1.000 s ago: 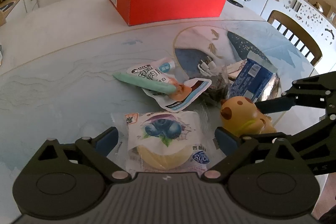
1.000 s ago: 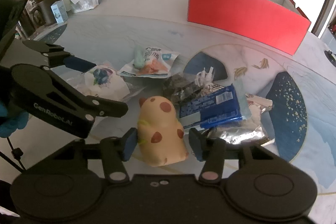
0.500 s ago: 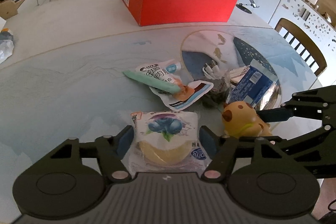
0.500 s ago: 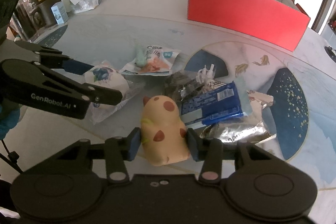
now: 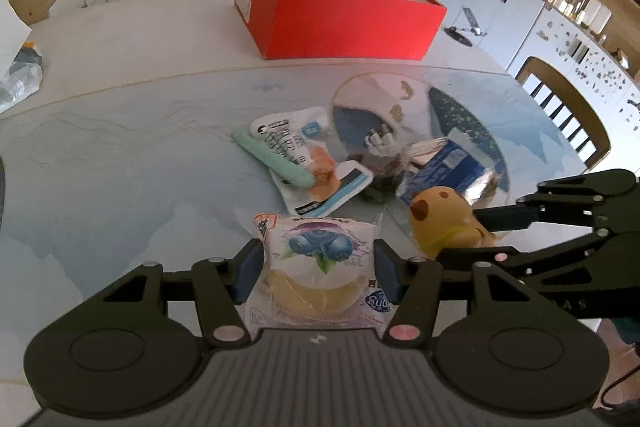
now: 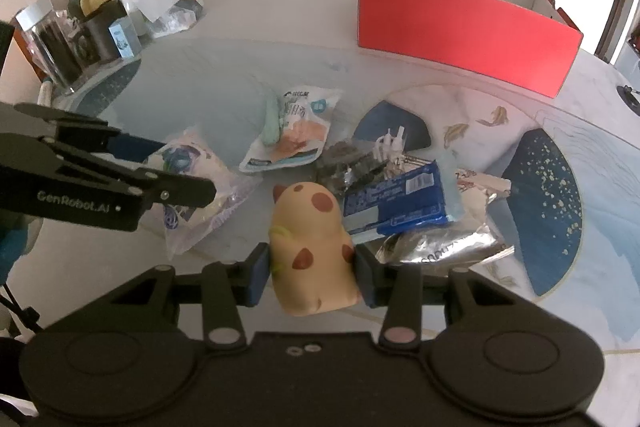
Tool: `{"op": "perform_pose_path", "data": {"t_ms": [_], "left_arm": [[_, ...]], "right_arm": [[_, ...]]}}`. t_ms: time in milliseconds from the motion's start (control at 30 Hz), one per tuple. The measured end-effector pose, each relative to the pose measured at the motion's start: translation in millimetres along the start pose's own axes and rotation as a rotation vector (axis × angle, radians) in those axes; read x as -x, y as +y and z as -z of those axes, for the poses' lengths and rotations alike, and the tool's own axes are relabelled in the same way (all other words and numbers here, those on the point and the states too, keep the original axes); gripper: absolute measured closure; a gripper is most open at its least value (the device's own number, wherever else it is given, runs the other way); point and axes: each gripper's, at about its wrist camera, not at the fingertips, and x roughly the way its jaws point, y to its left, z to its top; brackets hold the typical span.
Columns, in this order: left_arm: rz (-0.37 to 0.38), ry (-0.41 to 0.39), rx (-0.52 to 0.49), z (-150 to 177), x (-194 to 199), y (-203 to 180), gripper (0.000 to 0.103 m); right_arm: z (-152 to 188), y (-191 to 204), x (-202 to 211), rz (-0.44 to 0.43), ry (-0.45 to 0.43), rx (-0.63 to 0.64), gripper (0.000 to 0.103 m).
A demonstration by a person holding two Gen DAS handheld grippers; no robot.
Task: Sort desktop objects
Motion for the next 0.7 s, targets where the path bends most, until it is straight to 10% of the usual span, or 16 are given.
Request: {"op": "perform_pose_path", "data": {"t_ms": [700], "left_arm": [[0.006, -0.083, 0.052, -14, 41, -22, 0.045]], "right_arm": [[-20, -13, 45, -0.013, -0.090, -0.021, 0.059]]}}
